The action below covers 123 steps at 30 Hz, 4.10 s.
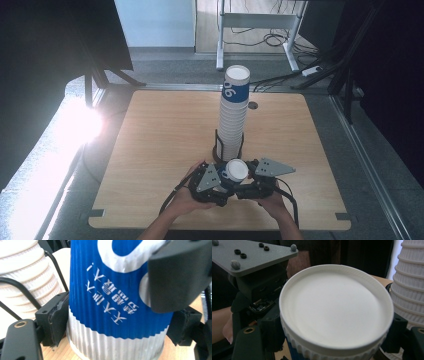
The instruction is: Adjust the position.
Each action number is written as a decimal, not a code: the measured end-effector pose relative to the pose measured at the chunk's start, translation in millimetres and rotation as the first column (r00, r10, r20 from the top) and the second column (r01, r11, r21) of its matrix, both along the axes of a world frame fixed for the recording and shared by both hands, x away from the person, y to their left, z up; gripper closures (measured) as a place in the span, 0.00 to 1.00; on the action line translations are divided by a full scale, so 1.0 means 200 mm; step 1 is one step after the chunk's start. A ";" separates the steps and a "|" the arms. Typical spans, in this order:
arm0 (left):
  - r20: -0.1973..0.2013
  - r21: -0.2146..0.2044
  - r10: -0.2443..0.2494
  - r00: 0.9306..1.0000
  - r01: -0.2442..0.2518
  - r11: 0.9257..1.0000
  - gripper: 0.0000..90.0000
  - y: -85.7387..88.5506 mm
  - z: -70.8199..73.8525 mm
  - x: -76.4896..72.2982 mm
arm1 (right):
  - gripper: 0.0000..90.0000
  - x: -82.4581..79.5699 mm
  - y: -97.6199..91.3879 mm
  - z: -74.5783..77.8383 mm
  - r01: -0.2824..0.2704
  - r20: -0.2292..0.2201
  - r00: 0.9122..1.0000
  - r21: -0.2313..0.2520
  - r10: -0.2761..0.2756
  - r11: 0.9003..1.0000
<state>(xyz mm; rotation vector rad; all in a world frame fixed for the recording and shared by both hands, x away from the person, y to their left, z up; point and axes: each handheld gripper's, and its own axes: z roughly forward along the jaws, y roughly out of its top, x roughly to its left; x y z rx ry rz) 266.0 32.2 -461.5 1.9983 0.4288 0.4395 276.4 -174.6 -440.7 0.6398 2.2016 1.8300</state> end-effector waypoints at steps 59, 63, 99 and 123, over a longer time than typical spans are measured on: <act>0.216 0.356 0.123 0.969 -0.195 0.914 0.19 0.03 -0.08 0.02 | 0.22 0.04 -0.18 0.00 -0.046 -0.127 0.992 -0.237 0.016 0.970; 0.241 0.360 0.118 0.963 -0.201 0.911 0.19 0.03 -0.06 0.01 | 0.22 0.06 -0.16 0.03 -0.085 -0.162 0.986 -0.270 0.042 0.959; 0.465 0.499 0.033 0.885 -0.293 0.816 0.19 -0.06 -0.10 -0.07 | 0.19 0.25 0.20 0.17 -0.367 -0.442 0.894 -0.642 0.065 0.673; 0.439 0.467 0.043 0.897 -0.269 0.842 0.06 -0.09 -0.09 -0.08 | 0.30 0.25 0.16 0.17 -0.358 -0.418 0.904 -0.632 0.087 0.687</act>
